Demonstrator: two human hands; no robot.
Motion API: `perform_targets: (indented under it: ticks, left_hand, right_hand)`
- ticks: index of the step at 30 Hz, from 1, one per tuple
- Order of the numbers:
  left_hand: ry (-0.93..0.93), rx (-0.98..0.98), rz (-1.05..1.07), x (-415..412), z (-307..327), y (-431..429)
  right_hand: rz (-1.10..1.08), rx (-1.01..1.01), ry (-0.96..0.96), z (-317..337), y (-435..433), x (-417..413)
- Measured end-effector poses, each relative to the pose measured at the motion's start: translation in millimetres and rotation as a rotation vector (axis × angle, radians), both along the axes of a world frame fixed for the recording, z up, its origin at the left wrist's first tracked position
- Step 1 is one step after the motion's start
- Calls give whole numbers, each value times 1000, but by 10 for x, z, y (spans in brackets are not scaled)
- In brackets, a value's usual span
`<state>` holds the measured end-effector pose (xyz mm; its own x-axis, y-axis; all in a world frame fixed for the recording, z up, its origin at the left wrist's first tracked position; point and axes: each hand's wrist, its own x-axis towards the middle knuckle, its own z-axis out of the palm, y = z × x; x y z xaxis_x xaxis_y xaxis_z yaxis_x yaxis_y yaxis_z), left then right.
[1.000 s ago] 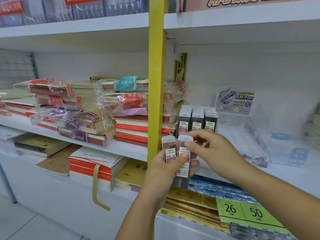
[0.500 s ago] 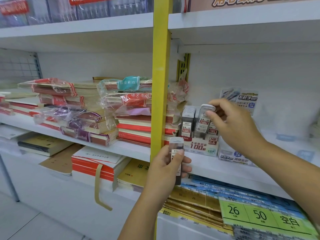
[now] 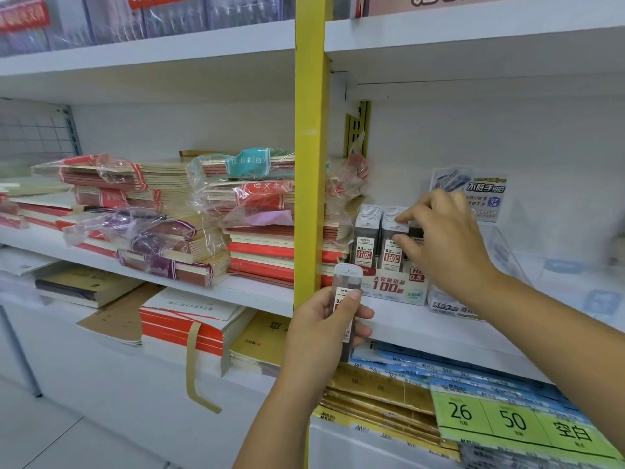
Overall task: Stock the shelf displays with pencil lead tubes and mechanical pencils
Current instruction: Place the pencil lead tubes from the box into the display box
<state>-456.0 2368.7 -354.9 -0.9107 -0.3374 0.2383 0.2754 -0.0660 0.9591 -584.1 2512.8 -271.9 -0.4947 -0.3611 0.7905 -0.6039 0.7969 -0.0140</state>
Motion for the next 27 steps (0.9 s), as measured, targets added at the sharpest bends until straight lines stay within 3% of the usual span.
perform_targets:
  ticks: [4, 8, 13, 17, 20, 22, 25, 27]
  left_hand:
    - [2, 1, -27, -5, 13, 27]
    - [7, -35, -26, -17, 20, 70]
    - [45, -52, -74, -26, 52, 153]
    - [72, -87, -85, -68, 60, 200]
    - [118, -246, 83, -155, 27, 183]
    - [154, -421, 265, -208, -8, 158]
    - [209, -680, 398, -253, -66, 148]
    - [225, -823, 394, -285, -104, 162]
  right_hand:
    - [-8, 38, -16, -30, 46, 67]
    - [203, -86, -55, -136, 116, 293]
    - [466, -170, -422, -269, 89, 547]
    - [547, -265, -559, -253, 116, 561]
    - [632, -481, -537, -106, 200, 532]
    - [627, -589, -422, 36, 267, 484]
    - [590, -614, -258, 208, 319, 381]
    - [528, -525, -210, 251, 308, 307]
